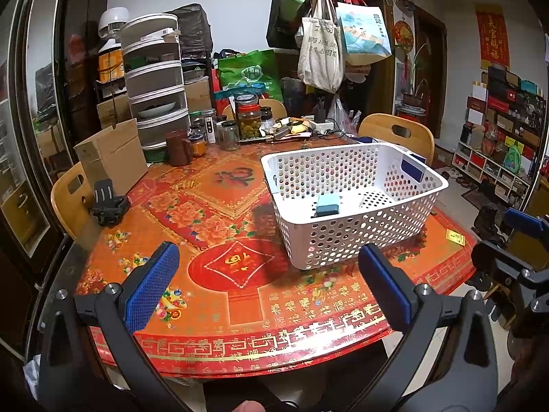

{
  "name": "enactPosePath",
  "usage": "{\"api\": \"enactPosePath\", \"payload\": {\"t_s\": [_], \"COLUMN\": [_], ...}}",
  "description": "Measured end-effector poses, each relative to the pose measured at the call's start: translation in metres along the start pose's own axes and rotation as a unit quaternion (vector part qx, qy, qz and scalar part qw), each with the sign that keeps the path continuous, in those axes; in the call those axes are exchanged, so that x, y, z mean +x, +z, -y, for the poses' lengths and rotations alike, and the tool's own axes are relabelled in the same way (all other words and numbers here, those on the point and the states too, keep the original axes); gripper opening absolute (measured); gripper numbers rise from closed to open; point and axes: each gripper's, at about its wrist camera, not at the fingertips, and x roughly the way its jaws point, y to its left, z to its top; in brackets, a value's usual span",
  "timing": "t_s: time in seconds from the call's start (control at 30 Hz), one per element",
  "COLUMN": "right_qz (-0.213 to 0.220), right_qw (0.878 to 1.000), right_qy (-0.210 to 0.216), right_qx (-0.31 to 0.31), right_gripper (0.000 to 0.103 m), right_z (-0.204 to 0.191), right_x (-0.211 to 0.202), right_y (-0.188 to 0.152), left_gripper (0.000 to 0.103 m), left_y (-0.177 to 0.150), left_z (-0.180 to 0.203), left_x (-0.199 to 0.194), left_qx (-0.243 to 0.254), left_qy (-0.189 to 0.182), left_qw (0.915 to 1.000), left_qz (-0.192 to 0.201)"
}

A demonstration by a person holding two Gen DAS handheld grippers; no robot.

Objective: Organize rigid objects

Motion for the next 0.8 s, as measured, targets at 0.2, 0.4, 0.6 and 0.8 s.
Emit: {"api": "enactPosePath", "payload": {"t_s": [0.2,0.4,0.6,0.8], "right_qz": [-0.002,-0.001,-0.002,-0.002], "right_qw": [1.000,1.000,1.000,1.000], "right_qy": [0.002,0.003,0.003,0.003], "right_qx": [-0.002,-0.004,-0.004,-0.005], "right_gripper": [0.103,0.103,0.103,0.103], "right_z": [-0.0009,-0.0014,-0.0012,-0.0012], "right_x": [0.0014,0.0012,0.0017,0.0017], "right_y": [-0.0009,-0.0016,-0.0021,-0.0023], "left_gripper": [0.103,0.103,0.103,0.103], "left_y": [-0.0015,-0.0035,-0.0039,-0.0068], "left_z": [0.0006,0.0014,0.0022,0.0022], "left_x": [0.0008,0.0010,0.0014,0.0015], "left_qx": [0.001,0.004,0.004,0.007], "left_qy": [-0.001,-0.004,-0.004,-0.007], "left_qw": [1.0000,1.0000,1.0000,0.9999], "left_qz": [-0.002,-0.004,-0.004,-0.006]}}
